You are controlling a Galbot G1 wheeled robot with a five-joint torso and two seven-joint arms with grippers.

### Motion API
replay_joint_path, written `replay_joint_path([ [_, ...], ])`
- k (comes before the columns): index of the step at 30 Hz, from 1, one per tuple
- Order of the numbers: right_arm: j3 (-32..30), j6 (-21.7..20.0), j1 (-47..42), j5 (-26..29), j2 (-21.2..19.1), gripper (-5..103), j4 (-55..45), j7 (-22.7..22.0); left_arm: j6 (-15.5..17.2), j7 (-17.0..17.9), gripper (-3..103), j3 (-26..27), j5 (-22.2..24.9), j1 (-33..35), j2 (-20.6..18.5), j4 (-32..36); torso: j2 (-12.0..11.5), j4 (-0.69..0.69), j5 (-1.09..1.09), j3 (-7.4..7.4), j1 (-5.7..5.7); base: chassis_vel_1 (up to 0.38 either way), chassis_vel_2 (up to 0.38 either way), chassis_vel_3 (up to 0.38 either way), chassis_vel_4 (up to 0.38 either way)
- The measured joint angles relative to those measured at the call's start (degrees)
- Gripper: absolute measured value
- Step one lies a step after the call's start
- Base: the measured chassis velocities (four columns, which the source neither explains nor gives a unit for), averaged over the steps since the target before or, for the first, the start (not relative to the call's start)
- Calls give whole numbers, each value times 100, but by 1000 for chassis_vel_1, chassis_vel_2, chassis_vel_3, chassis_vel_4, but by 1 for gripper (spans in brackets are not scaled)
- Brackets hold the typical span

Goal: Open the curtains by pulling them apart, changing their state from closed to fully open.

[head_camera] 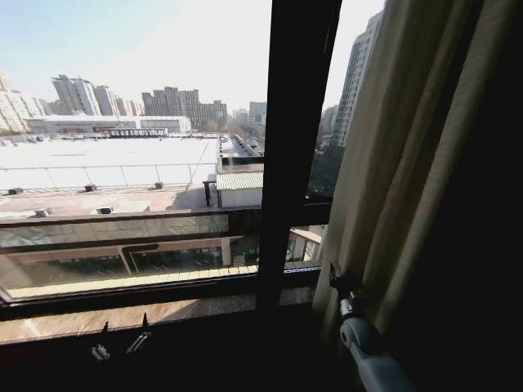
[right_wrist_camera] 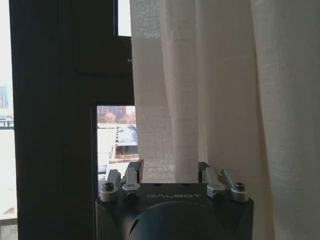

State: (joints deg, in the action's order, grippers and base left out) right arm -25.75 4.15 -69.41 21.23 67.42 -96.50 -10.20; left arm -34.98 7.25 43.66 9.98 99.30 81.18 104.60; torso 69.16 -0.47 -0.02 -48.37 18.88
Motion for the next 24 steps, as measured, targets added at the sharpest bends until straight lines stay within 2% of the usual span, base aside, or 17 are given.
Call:
replay_joint_path([
  [2,28,12,-101,31,-30,51,-145,48,0,0,100,0,0,0,0,0,0,0,0,0,0,0,0,0,0],
  [3,58,24,-237,37,-69,63,-327,101,0,0,100,0,0,0,0,0,0,0,0,0,0,0,0,0,0],
  [4,74,26,-337,36,-93,63,-451,140,0,0,100,-1,0,0,0,0,0,0,0,0,0,0,0,0,0],
  [6,96,61,-530,29,-137,74,-655,247,0,0,100,0,0,0,0,0,0,0,0,1,0,0,0,0,0],
  [7,96,61,-530,29,-137,74,-655,247,0,0,100,0,0,0,0,0,0,0,0,1,0,0,0,0,0],
  [9,111,82,-707,-6,-197,84,-821,363,0,0,100,0,0,0,0,0,1,0,0,1,-1,0,0,0,0],
  [12,118,127,-854,-75,-258,89,-923,502,0,-1,100,0,0,0,0,0,0,0,0,1,0,0,0,0,0],
  [14,115,157,-964,-125,-290,98,-1013,625,0,0,100,0,0,0,0,0,0,0,0,0,0,0,0,0,0],
  [24,95,187,-1082,-217,-247,100,-1115,753,0,0,100,0,0,0,0,0,0,0,0,1,0,0,0,0,0],
])
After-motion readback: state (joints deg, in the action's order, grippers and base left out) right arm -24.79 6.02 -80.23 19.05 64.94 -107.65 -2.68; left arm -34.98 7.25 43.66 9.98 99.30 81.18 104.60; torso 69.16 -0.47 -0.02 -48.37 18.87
